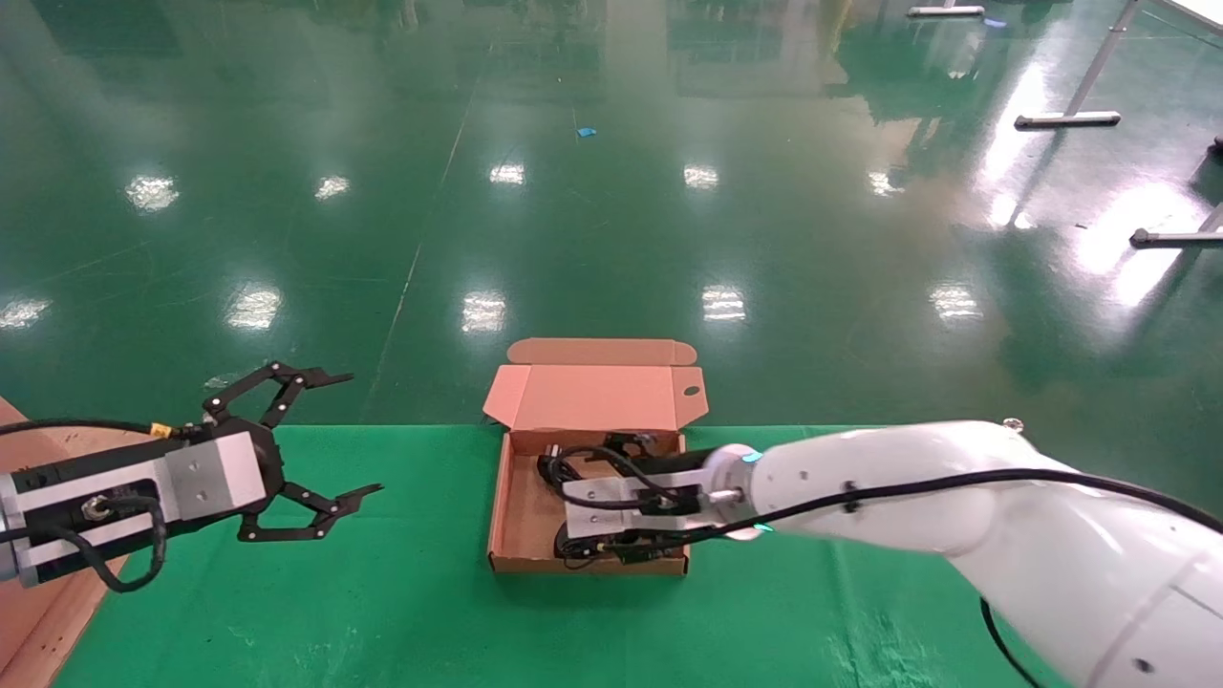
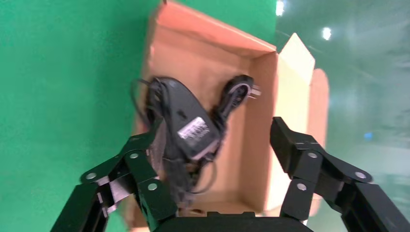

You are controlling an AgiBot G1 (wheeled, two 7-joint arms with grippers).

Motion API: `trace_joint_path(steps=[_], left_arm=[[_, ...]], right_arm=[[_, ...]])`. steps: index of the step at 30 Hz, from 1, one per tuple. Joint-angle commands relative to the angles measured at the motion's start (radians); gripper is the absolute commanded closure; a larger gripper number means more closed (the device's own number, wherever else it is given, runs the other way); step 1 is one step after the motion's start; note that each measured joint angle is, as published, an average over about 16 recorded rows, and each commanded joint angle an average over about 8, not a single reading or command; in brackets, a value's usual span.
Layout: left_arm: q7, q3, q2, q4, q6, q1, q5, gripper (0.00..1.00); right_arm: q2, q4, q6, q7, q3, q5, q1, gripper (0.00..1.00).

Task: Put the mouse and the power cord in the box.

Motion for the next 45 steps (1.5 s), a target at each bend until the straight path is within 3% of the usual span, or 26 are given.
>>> trace_joint_path(steps=[1, 45], left_arm=[[-0.036, -0.012, -0.001, -0.016, 0.017, 0.005, -0.004, 0.00], [-0.846, -0.293, -0.028, -0.376, 0.400, 0.125, -0.103, 0.00]], right_arm=[[0.021, 0.015, -0.028, 0.008, 0.033, 0.029, -0.017, 0.00], [0.581, 0.418, -0.678, 0.181, 0.802, 0.727, -0.418, 0.00]])
